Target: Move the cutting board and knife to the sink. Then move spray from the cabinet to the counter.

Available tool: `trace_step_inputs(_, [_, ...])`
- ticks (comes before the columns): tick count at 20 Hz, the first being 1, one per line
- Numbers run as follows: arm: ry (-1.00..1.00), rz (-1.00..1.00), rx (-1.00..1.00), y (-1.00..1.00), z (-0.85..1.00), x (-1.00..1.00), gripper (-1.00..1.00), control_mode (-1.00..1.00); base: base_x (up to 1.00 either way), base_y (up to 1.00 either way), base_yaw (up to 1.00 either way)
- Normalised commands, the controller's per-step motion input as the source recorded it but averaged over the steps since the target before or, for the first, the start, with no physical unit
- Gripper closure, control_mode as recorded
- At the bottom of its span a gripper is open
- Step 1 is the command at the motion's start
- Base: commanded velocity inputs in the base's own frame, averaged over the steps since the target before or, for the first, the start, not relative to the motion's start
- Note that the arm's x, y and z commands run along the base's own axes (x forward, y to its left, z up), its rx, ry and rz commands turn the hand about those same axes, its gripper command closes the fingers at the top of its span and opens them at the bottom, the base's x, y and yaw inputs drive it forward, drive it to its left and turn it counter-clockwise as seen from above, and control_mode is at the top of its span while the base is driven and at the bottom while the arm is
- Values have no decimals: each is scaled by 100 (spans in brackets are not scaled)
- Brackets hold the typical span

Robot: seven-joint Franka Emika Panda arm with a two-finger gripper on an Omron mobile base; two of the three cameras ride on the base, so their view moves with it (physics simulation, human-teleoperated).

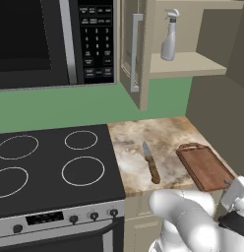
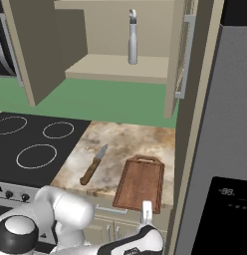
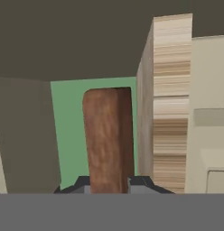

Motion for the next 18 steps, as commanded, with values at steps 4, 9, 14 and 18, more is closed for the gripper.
trace_step_inputs(4, [14, 0, 0, 12, 28, -10, 100, -100, 0, 0, 0])
trace_step_inputs(9, [13, 0, 0, 14, 31, -6, 100, -100, 0, 0, 0])
trace_step_inputs(14, [1, 0, 0, 26, 30, 0, 100, -100, 0, 0, 0])
trace_step_inputs(18, [0, 0, 0, 23, 37, 0, 100, -100, 0, 0, 0])
